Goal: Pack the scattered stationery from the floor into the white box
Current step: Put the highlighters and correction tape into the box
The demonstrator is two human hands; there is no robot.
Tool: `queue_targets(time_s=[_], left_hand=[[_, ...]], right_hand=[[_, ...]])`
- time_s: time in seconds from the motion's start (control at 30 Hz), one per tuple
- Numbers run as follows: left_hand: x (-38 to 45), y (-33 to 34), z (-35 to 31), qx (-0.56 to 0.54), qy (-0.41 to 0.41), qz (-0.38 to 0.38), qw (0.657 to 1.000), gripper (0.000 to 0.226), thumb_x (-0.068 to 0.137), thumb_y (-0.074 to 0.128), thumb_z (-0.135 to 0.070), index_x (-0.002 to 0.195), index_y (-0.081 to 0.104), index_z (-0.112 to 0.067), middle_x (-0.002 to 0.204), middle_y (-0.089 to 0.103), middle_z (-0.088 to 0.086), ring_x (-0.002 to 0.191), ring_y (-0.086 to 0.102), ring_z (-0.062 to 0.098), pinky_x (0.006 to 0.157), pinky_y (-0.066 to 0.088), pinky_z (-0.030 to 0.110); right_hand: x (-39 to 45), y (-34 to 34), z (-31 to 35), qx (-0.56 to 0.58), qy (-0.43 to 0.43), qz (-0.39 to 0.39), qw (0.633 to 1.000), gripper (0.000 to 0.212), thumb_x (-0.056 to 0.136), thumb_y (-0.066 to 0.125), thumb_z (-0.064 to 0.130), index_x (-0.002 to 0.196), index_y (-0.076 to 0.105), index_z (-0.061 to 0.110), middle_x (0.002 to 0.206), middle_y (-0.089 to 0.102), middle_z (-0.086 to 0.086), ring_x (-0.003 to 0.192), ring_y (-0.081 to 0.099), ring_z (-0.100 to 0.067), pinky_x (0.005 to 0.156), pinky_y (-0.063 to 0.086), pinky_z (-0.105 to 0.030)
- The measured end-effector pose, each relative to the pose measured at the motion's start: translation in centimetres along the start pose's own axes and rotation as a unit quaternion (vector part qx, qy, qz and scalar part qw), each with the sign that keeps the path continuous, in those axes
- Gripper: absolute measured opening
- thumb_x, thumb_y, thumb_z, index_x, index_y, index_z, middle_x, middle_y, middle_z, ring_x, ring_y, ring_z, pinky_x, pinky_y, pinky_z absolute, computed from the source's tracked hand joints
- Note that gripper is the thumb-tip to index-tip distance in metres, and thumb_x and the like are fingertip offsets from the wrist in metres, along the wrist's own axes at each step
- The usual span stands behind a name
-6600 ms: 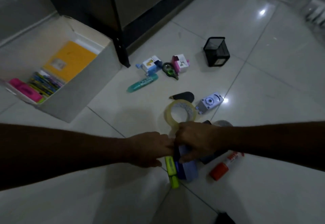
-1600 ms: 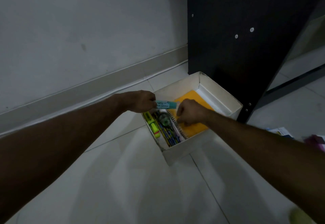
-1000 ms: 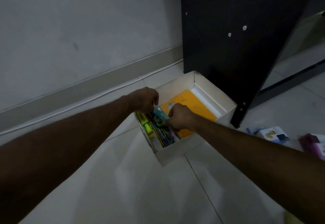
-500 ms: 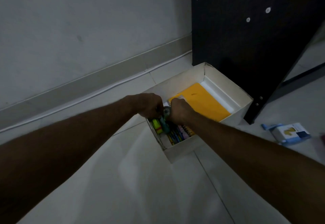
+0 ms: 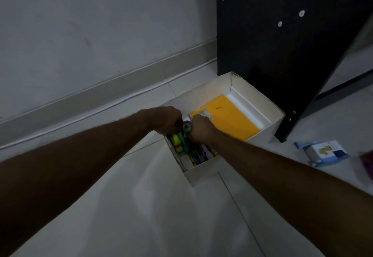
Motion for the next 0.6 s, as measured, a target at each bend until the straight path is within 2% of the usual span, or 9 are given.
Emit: queue_targets(time_s=[0.07, 0.13, 0.2, 0.23, 0.27, 0.33, 0.43, 0.53, 0.6], left_hand=[[-0.1, 0.0, 0.0, 0.007, 0.000, -0.004, 1.000, 0.033, 0.096, 0.048, -0.031, 0.095, 0.072, -0.009, 0.088, 0.070, 0.007, 0.077, 0.064, 0.020, 0.069, 0.050, 0.031], [-0.1, 0.0, -0.2, 0.013, 0.001, -0.002, 1.000, 0.033, 0.095, 0.047, -0.030, 0.089, 0.071, -0.008, 0.083, 0.068, 0.007, 0.074, 0.062, 0.021, 0.069, 0.049, 0.030], [0.0, -0.1, -0.4, 0.007, -0.004, 0.002, 1.000, 0.035, 0.094, 0.046, -0.031, 0.087, 0.071, -0.007, 0.083, 0.069, 0.007, 0.072, 0.062, 0.021, 0.068, 0.049, 0.031], [0.0, -0.1, -0.4, 0.000, -0.007, 0.003, 1.000, 0.035, 0.094, 0.046, -0.031, 0.088, 0.071, -0.008, 0.084, 0.070, 0.008, 0.073, 0.063, 0.020, 0.069, 0.051, 0.031], [0.0, -0.1, -0.4, -0.005, -0.008, 0.004, 1.000, 0.034, 0.094, 0.047, -0.030, 0.089, 0.071, -0.008, 0.086, 0.071, 0.009, 0.073, 0.064, 0.020, 0.070, 0.052, 0.032], [-0.1, 0.0, -0.3, -0.005, -0.011, 0.006, 1.000, 0.032, 0.094, 0.048, -0.031, 0.090, 0.071, -0.008, 0.088, 0.071, 0.009, 0.075, 0.065, 0.021, 0.069, 0.052, 0.032], [-0.8, 0.4, 0.0, 0.006, -0.022, 0.017, 1.000, 0.034, 0.095, 0.048, -0.037, 0.094, 0.069, -0.010, 0.087, 0.066, 0.005, 0.078, 0.063, 0.021, 0.069, 0.048, 0.031], [-0.6, 0.4, -0.5, 0.021, -0.028, 0.028, 0.999, 0.035, 0.097, 0.045, -0.036, 0.098, 0.069, -0.011, 0.086, 0.060, 0.003, 0.081, 0.058, 0.021, 0.074, 0.046, 0.030], [-0.5, 0.4, -0.2, 0.027, -0.033, 0.024, 0.999, 0.035, 0.097, 0.042, -0.035, 0.095, 0.069, -0.012, 0.088, 0.063, 0.004, 0.081, 0.059, 0.022, 0.077, 0.049, 0.032]], right_hand=[[0.0, 0.0, 0.1, 0.000, 0.006, 0.006, 1.000, 0.029, 0.092, 0.056, 0.005, 0.071, 0.037, 0.012, 0.086, 0.054, -0.016, 0.094, 0.058, -0.029, 0.052, 0.034, -0.025], [-0.3, -0.2, 0.4, -0.010, 0.003, -0.008, 1.000, 0.024, 0.092, 0.056, 0.005, 0.075, 0.040, 0.011, 0.110, 0.060, -0.025, 0.108, 0.060, -0.035, 0.067, 0.044, -0.031], [-0.6, -0.3, 0.8, -0.018, -0.003, -0.025, 1.000, 0.011, 0.092, 0.057, 0.006, 0.087, 0.047, 0.007, 0.124, 0.057, -0.027, 0.115, 0.057, -0.038, 0.083, 0.049, -0.037], [-0.6, -0.2, 0.8, -0.023, -0.005, -0.031, 0.999, 0.012, 0.092, 0.057, 0.007, 0.102, 0.052, 0.002, 0.127, 0.056, -0.027, 0.118, 0.056, -0.038, 0.088, 0.048, -0.038], [-0.6, -0.1, 0.9, -0.030, -0.005, -0.032, 0.999, 0.025, 0.093, 0.057, 0.007, 0.115, 0.051, -0.002, 0.129, 0.054, -0.026, 0.120, 0.054, -0.037, 0.091, 0.047, -0.038], [-0.9, 0.1, 1.2, -0.034, -0.010, -0.032, 0.999, 0.033, 0.094, 0.056, 0.007, 0.123, 0.047, -0.004, 0.131, 0.052, -0.025, 0.122, 0.052, -0.037, 0.090, 0.046, -0.038], [-1.1, -0.9, 1.4, -0.012, 0.000, -0.055, 0.998, 0.031, 0.089, 0.064, 0.015, 0.113, 0.051, 0.000, 0.119, 0.057, -0.022, 0.108, 0.058, -0.038, 0.071, 0.044, -0.035], [-1.9, -4.1, 0.1, -0.005, 0.015, -0.049, 0.999, 0.023, 0.078, 0.071, 0.021, 0.080, 0.051, 0.009, 0.087, 0.059, -0.016, 0.082, 0.062, -0.031, 0.053, 0.042, -0.028], [-2.8, -5.3, -0.5, 0.025, 0.034, 0.015, 0.999, 0.026, 0.074, 0.074, 0.025, 0.072, 0.056, 0.006, 0.073, 0.064, -0.015, 0.068, 0.066, -0.029, 0.053, 0.055, -0.032]])
Point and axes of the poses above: each hand's wrist, its own x-axis towards the middle knuckle, its own y-axis out of the palm, z = x × y, the point moved 3 cm from there along x, towards the middle knuckle
